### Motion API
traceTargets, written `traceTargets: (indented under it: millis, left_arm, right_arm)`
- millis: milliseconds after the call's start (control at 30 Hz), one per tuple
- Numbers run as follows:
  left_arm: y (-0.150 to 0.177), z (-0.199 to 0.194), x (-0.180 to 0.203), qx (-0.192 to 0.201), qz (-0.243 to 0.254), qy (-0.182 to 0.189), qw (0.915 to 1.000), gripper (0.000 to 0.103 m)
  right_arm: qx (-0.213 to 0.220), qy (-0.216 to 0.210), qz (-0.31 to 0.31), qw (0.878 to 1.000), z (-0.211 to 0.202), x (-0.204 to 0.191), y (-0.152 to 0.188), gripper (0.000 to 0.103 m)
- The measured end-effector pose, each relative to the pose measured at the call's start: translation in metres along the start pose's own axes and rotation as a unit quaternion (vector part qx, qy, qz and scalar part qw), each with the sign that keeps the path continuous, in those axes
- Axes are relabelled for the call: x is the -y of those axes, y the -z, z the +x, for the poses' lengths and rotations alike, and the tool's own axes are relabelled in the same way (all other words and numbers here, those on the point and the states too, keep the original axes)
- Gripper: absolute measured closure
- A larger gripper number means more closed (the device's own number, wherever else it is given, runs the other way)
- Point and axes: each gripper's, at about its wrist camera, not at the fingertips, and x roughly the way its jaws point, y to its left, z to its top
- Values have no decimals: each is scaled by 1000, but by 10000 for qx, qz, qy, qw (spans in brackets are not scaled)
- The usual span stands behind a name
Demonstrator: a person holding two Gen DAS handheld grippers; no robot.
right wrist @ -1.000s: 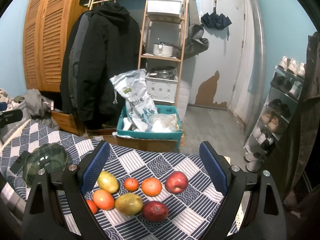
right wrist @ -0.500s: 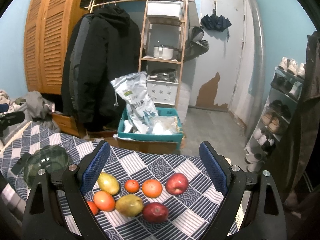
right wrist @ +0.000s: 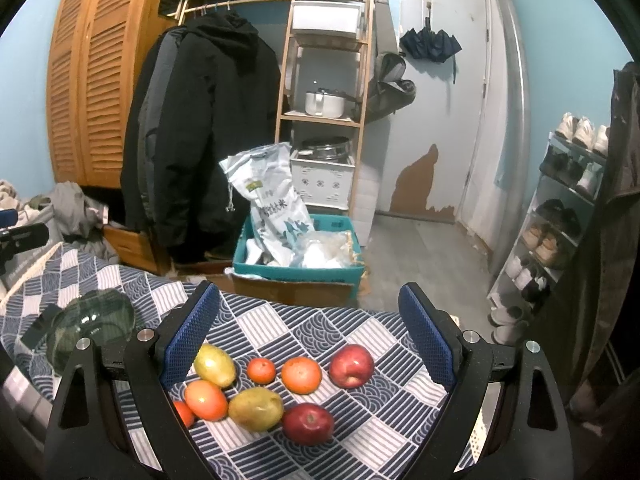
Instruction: Organize fruits
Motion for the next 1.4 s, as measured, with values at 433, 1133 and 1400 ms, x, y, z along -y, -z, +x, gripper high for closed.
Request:
traceTargets:
  millis: [433, 1133, 1400]
  left_arm:
    - [15, 27, 10, -454, 9, 230, 9987, 1]
    - [76, 98, 41, -1784, 409, 403, 9823, 1]
    - [104, 128, 53, -2386, 528, 468, 9685, 1]
  right_arm:
    - [-448, -81, -89, 9989, 16, 2, 15, 13]
    - [-2503, -176, 63, 9680, 94, 15, 85, 13]
    - [-3158, -242, -89, 9485, 129, 15, 121, 13]
